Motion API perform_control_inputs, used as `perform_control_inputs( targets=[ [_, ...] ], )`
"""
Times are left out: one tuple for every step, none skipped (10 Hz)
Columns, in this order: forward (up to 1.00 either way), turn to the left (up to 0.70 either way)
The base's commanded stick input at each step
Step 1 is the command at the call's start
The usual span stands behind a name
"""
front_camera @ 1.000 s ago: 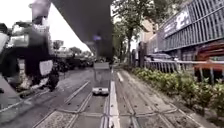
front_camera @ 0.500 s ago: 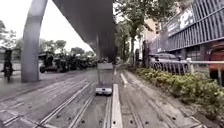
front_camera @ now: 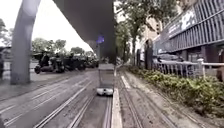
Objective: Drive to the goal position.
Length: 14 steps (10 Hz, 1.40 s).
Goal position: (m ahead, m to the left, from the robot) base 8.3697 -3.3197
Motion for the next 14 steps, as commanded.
perform_control_inputs(
  targets=[
    [0.69,0.01],
    [0.69,0.01],
    [0.69,0.01],
    [0.69,0.01],
    [0.69,0.01],
    [0.69,0.01],
    [0.69,0.01],
    [0.69,0.01],
    [0.69,0.01],
    [0.69,0.01],
    [0.69,0.01],
    [0.69,0.01],
    [0.69,0.01],
    [0.69,0.01]
  ],
)
